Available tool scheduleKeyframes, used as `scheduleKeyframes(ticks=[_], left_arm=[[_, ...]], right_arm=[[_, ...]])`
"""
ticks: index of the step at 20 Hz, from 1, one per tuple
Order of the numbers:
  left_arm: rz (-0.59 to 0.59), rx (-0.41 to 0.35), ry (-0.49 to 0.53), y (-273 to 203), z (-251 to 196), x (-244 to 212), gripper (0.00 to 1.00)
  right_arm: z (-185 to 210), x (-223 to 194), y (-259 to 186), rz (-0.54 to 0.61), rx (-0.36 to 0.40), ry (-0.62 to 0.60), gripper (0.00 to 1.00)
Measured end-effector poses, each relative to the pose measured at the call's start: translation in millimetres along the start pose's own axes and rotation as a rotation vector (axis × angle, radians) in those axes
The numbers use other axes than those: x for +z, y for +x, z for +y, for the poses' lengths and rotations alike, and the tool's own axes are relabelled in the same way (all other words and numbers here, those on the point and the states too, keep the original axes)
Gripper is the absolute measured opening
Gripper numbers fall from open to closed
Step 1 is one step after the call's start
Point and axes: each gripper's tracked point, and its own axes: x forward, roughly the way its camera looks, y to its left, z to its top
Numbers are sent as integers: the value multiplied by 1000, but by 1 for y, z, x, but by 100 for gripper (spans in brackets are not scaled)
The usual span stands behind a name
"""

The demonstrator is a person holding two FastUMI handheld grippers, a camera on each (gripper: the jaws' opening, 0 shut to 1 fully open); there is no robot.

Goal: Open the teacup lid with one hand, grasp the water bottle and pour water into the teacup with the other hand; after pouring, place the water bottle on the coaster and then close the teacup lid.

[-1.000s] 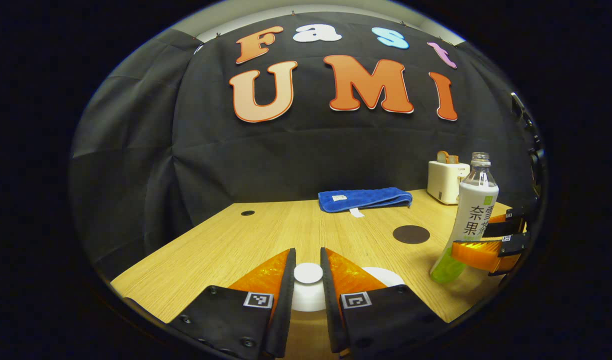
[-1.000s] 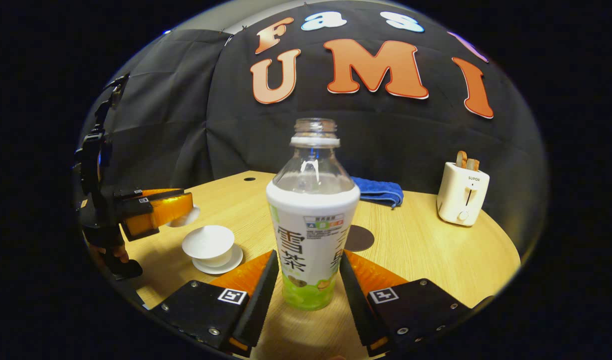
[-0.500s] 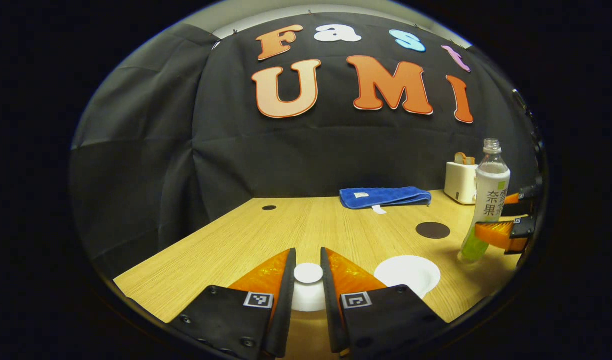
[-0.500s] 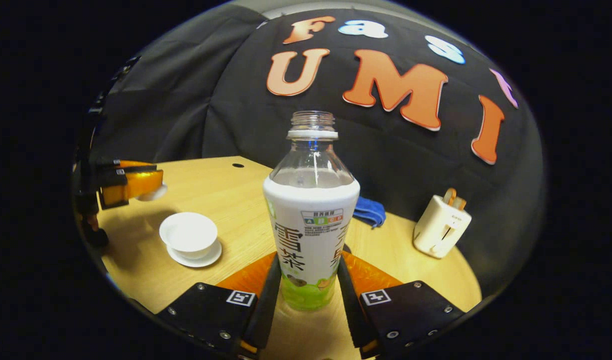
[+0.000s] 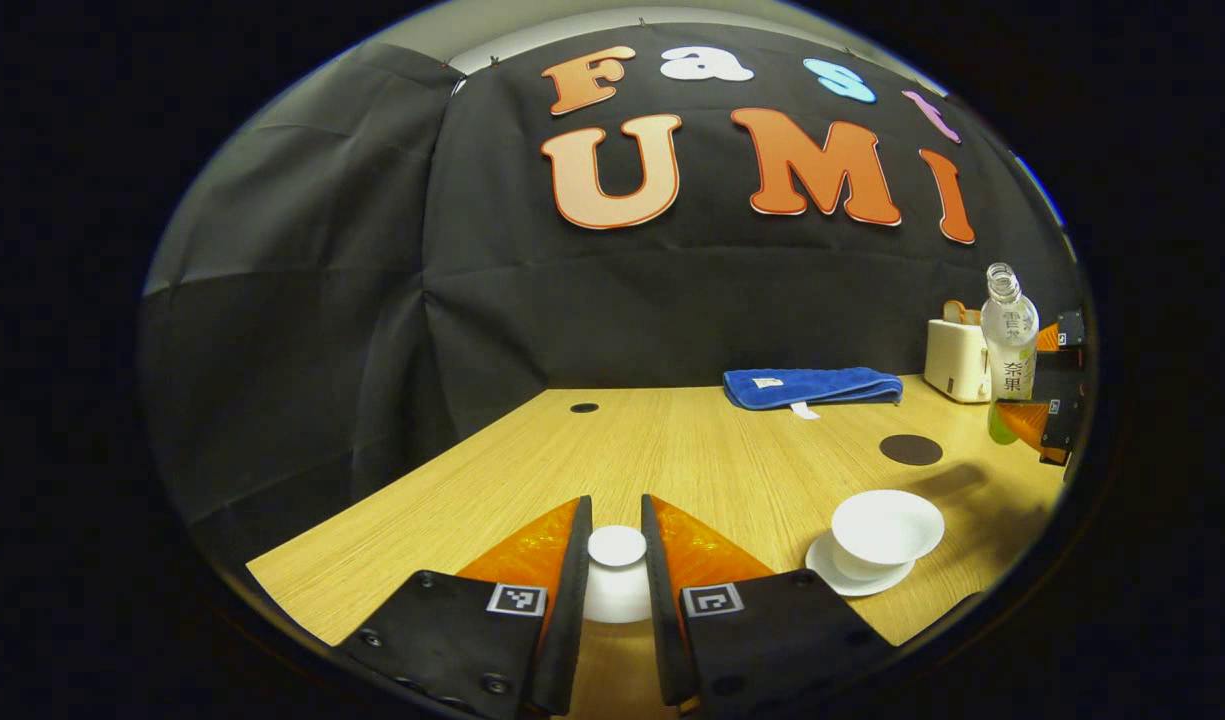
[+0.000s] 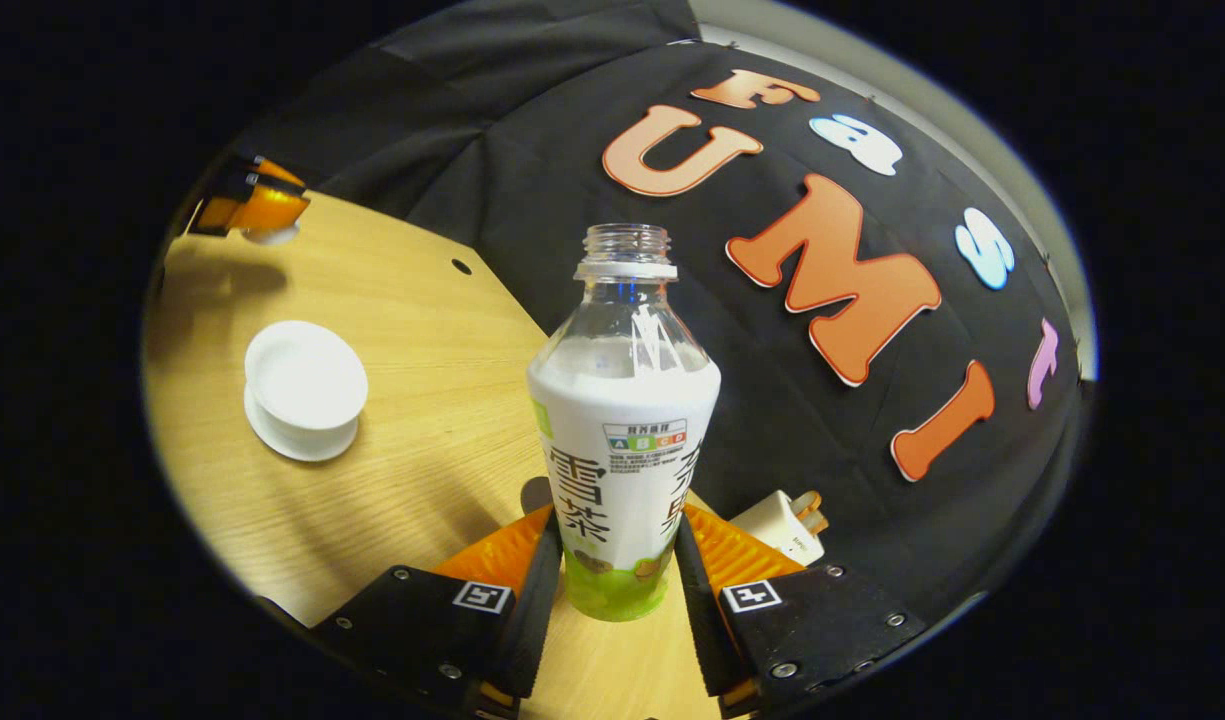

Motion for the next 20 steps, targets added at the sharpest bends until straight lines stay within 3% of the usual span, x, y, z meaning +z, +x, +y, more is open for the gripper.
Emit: scheduleKeyframes(ticks=[13, 20], left_arm=[[4, 26, -18, -3, 29, -8, 36], [5, 23, -34, -4, 32, -10, 35]], right_arm=[[10, -3, 4, -17, 23, -485, 62], [15, 2, 2, -84, 32, -660, 62]])
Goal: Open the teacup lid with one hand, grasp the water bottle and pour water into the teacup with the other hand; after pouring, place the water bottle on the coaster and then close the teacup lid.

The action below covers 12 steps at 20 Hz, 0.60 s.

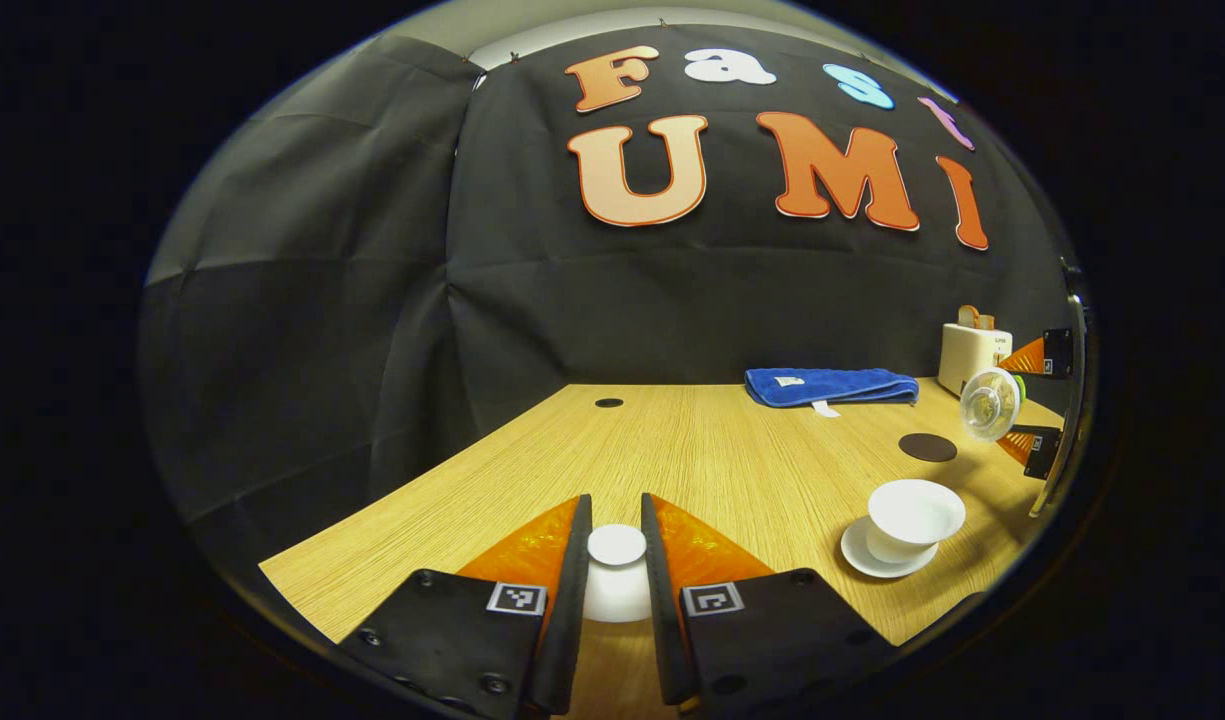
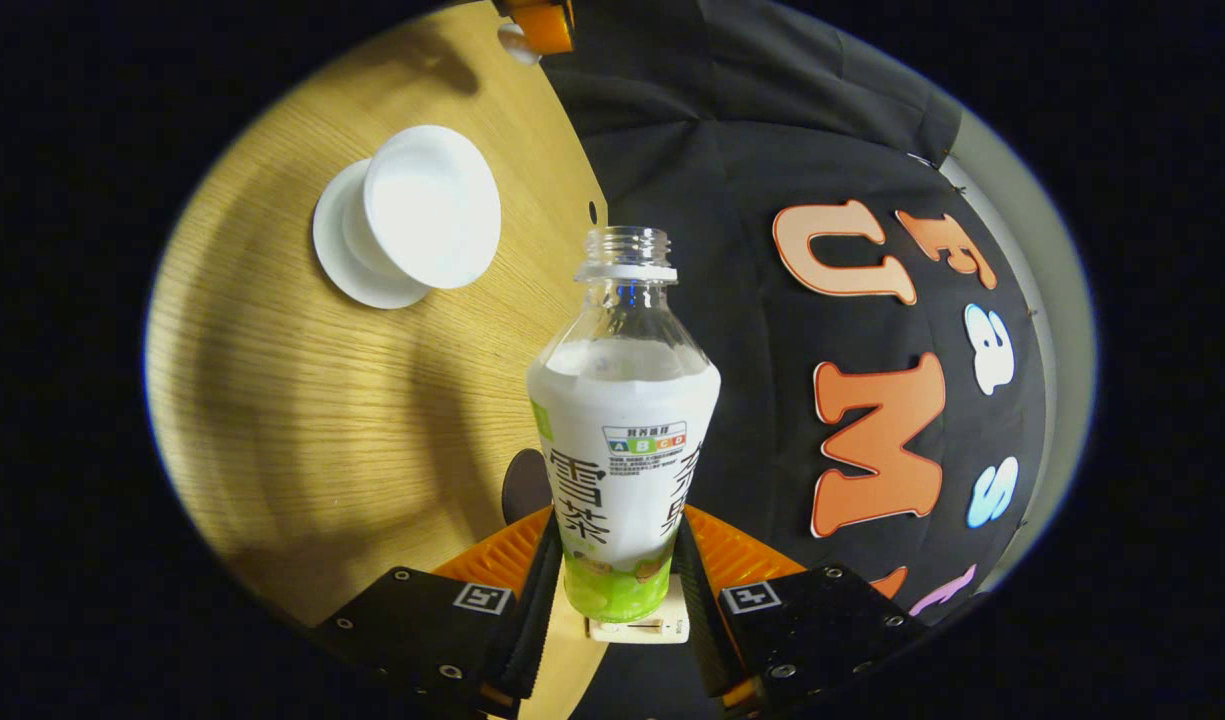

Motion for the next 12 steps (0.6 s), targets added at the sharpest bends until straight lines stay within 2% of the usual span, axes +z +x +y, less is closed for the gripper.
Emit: scheduleKeyframes(ticks=[12], left_arm=[[-2, 6, 0, -5, 10, -1, 36]], right_arm=[[-5, 15, -5, -58, -95, -239, 62]])
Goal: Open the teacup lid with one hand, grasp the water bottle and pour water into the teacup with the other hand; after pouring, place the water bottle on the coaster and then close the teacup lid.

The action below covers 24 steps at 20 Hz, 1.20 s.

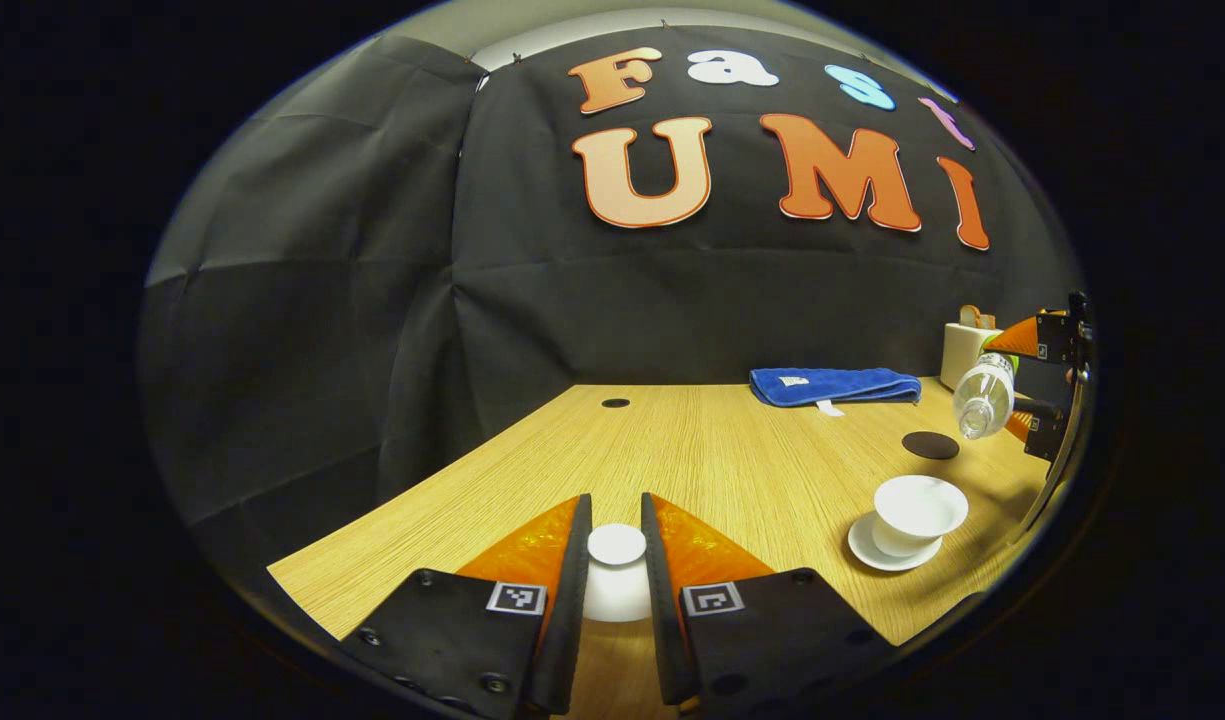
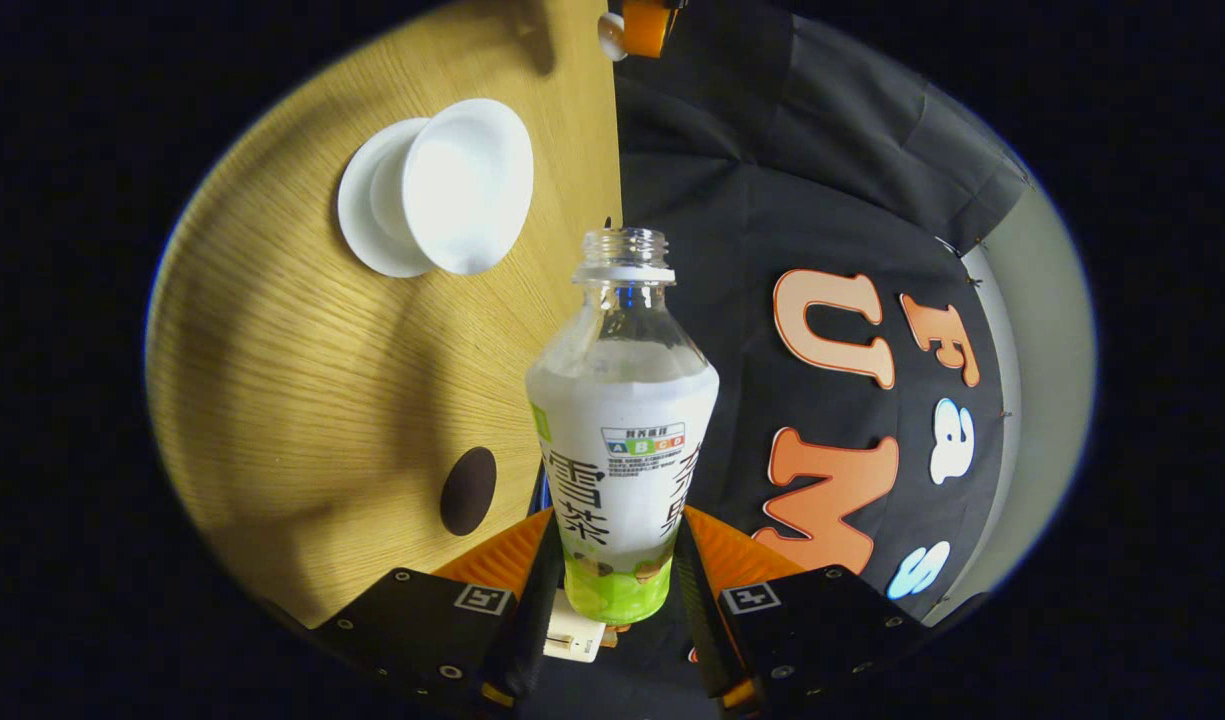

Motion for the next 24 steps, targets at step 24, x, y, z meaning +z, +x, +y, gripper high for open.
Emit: scheduleKeyframes(ticks=[24], left_arm=[[2, -6, 0, -1, 3, -2, 36]], right_arm=[[-81, -10, 15, -23, -185, -174, 61]])
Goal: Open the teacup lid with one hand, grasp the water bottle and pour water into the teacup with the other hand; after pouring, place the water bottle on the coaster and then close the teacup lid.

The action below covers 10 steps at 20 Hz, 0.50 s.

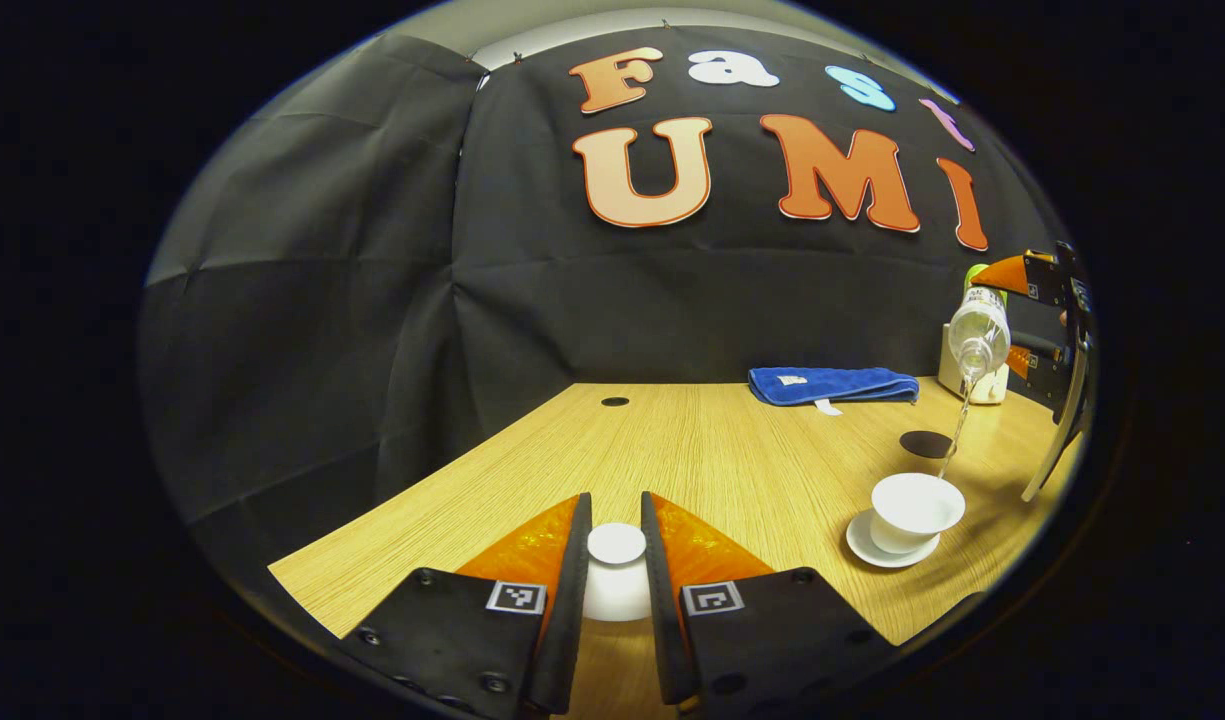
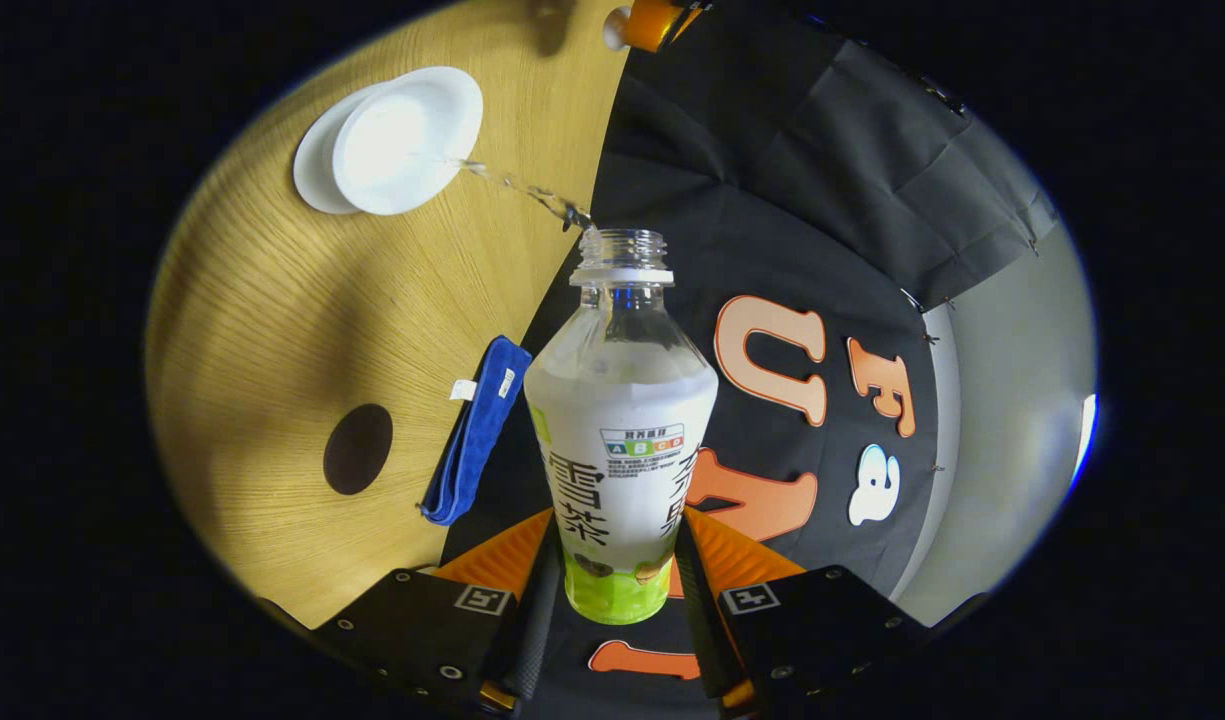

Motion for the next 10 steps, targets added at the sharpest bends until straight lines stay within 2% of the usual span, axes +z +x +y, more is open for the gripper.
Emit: scheduleKeyframes(ticks=[2, 4, 10], left_arm=[[2, -1, -1, 0, -1, -1, 36], [1, -1, -2, -1, 0, 0, 36], [-3, -9, 8, -2, -4, -1, 36]], right_arm=[[-6, 3, 1, -9, -22, -18, 65], [-7, 8, 1, -17, -34, -24, 61], [3, 24, 5, -50, -82, -95, 61]])
